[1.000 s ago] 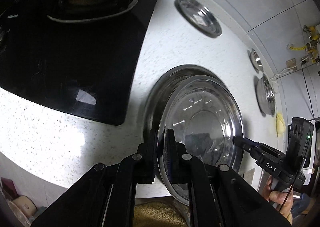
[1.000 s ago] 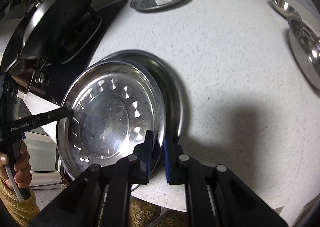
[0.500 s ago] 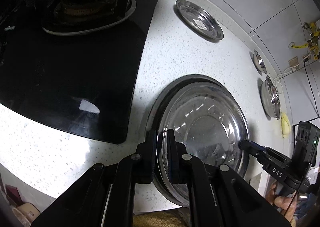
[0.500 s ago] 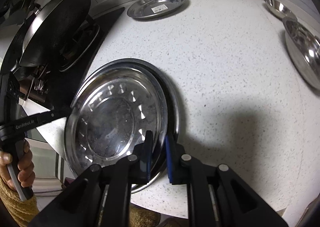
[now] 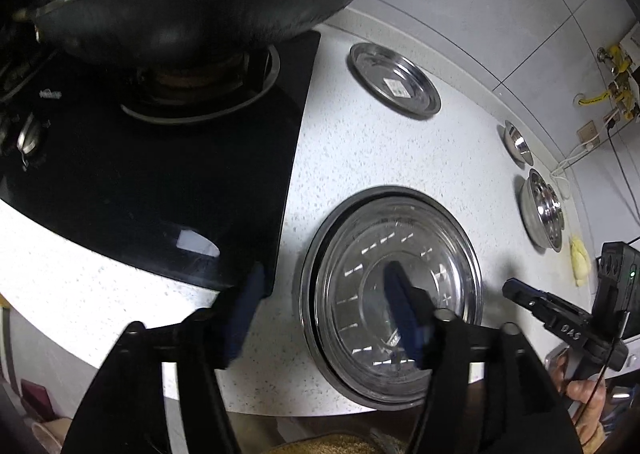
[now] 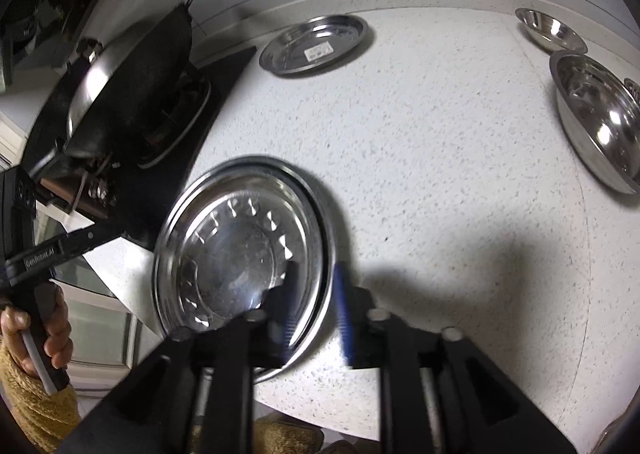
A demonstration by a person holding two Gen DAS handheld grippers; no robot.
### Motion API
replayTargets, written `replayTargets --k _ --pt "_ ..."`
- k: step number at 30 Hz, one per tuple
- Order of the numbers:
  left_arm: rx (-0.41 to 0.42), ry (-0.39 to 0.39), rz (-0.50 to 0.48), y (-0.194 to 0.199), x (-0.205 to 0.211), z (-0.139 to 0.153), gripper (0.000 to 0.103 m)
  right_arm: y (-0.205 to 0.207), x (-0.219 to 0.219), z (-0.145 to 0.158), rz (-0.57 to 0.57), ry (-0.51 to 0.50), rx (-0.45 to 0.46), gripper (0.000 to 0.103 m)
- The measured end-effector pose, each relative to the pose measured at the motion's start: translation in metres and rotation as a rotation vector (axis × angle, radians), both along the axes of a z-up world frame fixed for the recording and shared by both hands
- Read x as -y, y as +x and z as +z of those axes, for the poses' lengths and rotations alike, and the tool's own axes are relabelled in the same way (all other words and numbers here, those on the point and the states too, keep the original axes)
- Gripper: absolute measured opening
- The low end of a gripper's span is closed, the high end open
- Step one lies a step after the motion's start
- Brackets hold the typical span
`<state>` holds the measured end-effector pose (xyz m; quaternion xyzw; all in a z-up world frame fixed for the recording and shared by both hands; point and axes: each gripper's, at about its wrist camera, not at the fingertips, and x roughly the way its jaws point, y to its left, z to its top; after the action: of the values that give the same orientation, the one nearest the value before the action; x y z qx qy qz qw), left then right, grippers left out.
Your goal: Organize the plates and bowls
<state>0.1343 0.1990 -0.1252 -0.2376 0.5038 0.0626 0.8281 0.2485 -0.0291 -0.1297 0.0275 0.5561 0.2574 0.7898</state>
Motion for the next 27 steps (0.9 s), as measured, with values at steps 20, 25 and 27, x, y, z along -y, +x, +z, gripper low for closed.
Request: replayTargets --k 20,25,27 --pt "-0.078 0.319 -0.022 0.193 0.074 0.006 0.065 0.147 0.02 -0.008 -0.016 0.047 0.027 0.028" --pt "-0.107 0.409 0.077 0.241 0.059 -0.011 0.065 0.202 0.003 -0.018 -0.022 0.069 0.026 0.028" --pt "-0.115 0.414 0.114 0.255 0.051 -0.017 0.065 0.22 -0.006 -0.022 -0.021 0.076 0.022 0.028"
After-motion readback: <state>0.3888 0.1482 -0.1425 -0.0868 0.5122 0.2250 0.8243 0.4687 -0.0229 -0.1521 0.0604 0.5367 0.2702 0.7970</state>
